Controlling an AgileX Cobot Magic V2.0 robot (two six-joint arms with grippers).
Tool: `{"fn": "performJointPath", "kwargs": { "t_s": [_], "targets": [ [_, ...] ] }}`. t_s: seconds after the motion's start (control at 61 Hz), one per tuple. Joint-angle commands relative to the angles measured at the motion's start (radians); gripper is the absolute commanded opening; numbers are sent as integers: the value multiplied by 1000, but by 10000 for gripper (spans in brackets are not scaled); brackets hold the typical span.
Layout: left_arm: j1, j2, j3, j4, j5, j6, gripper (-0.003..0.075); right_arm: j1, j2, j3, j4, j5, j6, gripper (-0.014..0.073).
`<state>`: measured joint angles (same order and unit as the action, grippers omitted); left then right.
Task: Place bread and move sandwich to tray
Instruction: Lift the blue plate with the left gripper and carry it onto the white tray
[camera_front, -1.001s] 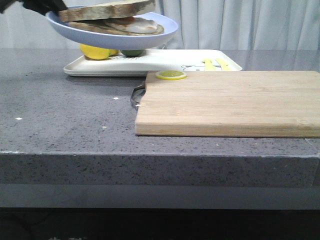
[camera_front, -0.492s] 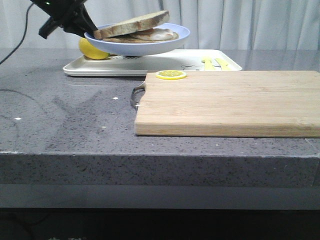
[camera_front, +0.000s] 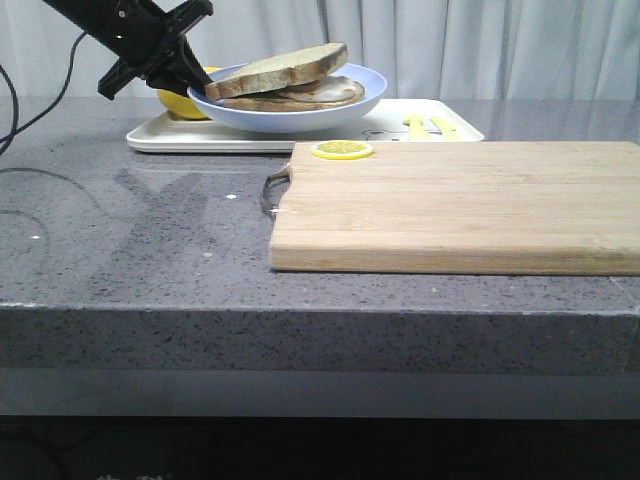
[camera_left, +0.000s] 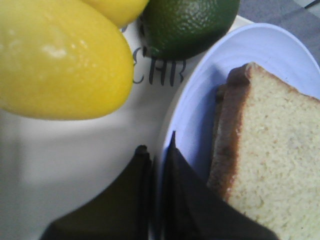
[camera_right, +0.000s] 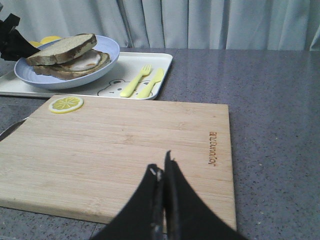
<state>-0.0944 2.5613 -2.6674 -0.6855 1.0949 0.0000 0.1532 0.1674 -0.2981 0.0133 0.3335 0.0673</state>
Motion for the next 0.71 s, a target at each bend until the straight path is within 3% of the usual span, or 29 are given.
{"fn": "performJointPath", "kwargs": {
  "t_s": [0.0, 0.443, 0.591, 0.689],
  "targets": [
    [-3, -71, -40, -102, -79, 0, -20, 0, 10, -27, -13, -72, -3, -60],
    [-5, -42, -40, -121, -83, 41, -10, 0, 10, -27, -13, -72, -3, -60],
    [-10, -42, -40, -127, -83, 69, 87, 0, 10, -27, -13, -72, -3, -60],
    [-10, -42, -40, -131, -83, 85, 201, 0, 10, -27, -13, -72, -3, -60]
  ]
}}
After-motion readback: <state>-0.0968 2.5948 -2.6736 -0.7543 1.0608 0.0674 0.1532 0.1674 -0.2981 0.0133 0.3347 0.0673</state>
